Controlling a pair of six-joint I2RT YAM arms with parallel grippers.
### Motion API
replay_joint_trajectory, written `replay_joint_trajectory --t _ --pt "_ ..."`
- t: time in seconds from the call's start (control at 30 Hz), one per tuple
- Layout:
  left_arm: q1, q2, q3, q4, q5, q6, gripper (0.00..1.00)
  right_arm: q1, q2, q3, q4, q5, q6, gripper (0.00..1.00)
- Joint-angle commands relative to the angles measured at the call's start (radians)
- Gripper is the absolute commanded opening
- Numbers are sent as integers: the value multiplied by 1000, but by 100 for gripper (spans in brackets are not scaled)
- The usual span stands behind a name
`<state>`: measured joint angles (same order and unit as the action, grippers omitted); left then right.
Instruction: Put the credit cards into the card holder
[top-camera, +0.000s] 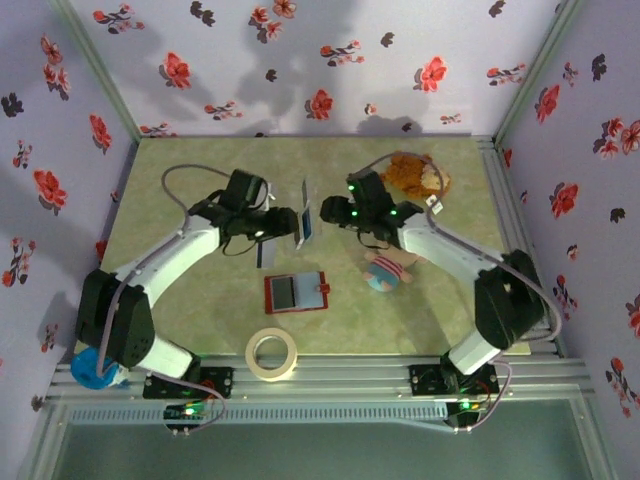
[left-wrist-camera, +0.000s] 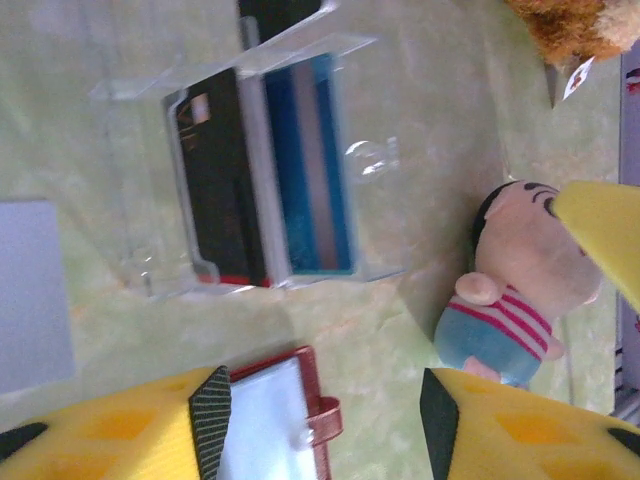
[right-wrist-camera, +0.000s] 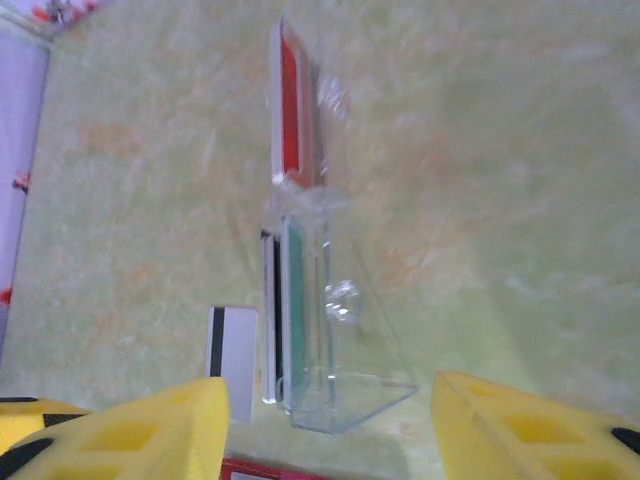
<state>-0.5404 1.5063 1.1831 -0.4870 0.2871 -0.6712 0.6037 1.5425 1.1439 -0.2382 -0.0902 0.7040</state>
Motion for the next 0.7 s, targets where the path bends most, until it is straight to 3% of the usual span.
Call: replay_joint_trajectory --t 0.0,0.17,0.43,0.67 --pt "-45 77 120 -100 -127 -1 58 -100 -85 -97 -38 -19 -89 58" --pt "-106 228 255 -158 -190 -18 64 -206 -141 -190 -10 -132 -122 60" --pt "-149 385 416 -249 -243 -40 66 -234 -151 -256 -13 -165 -170 62" --pt "-161 441 453 -244 -223 -48 65 -263 -155 -292 -5 -195 -198 63"
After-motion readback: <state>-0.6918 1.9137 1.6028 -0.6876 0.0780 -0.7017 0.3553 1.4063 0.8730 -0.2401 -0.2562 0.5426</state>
